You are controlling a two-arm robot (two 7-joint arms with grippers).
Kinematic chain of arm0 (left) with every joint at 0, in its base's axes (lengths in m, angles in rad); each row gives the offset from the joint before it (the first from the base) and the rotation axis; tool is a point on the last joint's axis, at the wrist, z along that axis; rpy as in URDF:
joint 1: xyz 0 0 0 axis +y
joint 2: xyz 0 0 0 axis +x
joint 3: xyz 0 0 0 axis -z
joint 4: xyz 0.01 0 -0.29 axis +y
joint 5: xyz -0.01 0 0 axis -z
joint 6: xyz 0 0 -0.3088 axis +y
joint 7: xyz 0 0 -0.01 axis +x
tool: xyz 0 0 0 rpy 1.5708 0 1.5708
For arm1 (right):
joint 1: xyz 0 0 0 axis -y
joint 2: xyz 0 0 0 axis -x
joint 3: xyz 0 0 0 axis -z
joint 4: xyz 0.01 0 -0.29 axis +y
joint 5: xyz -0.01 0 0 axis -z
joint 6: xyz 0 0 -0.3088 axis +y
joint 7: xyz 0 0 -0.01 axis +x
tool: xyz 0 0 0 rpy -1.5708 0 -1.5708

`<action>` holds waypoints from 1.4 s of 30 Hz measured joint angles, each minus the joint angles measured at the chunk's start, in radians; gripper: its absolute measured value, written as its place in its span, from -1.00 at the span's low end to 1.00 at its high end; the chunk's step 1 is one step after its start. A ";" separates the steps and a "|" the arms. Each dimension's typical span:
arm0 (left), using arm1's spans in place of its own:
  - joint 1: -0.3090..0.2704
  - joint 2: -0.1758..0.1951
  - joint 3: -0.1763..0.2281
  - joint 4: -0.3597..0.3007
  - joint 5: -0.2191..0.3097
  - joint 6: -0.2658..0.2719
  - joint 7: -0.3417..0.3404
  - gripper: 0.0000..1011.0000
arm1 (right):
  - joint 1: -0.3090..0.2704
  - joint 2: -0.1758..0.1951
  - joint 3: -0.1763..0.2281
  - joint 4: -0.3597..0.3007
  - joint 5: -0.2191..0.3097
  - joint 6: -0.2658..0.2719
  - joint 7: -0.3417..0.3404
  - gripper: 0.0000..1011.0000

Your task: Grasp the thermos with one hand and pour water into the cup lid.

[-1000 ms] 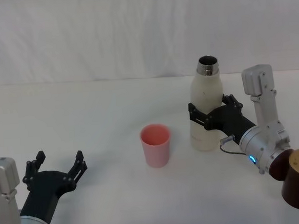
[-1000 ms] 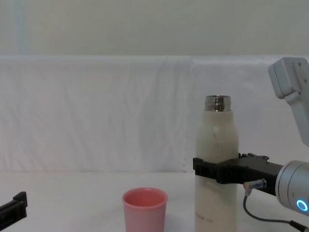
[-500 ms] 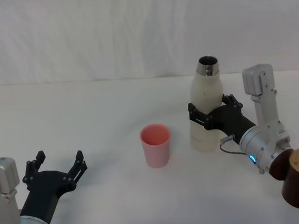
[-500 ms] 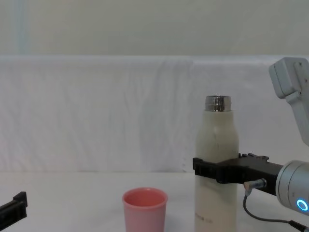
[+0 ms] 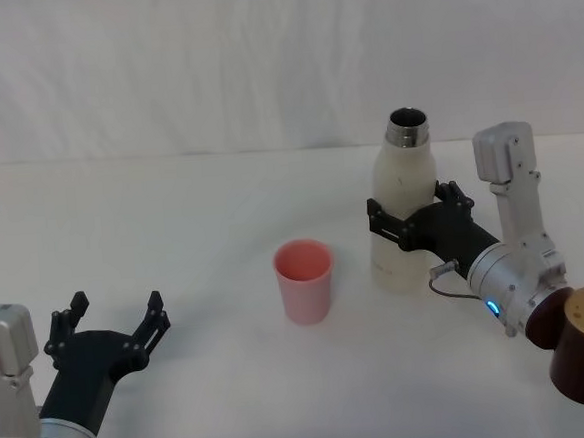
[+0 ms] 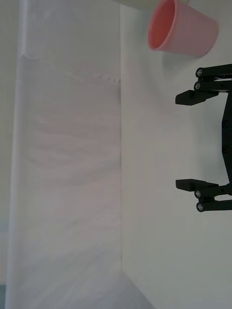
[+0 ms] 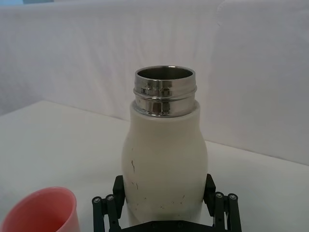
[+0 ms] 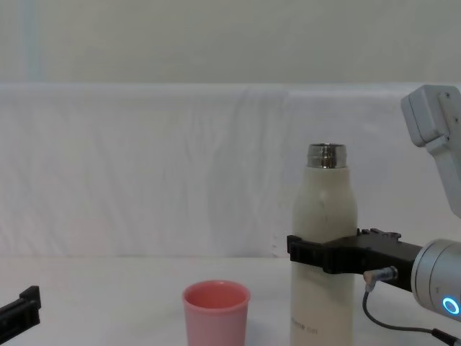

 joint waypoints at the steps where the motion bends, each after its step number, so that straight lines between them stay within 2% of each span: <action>1: 0.000 0.000 0.000 0.000 0.000 0.000 0.000 0.98 | 0.000 0.000 0.000 0.000 0.000 0.000 0.000 0.98; 24: 0.000 0.000 0.000 0.000 0.000 0.000 0.000 0.98 | -0.006 0.004 0.000 -0.002 0.000 -0.001 0.000 0.98; 42: 0.000 0.000 0.000 0.000 0.000 0.000 0.000 0.98 | -0.056 0.039 0.013 -0.064 0.051 -0.001 0.013 0.98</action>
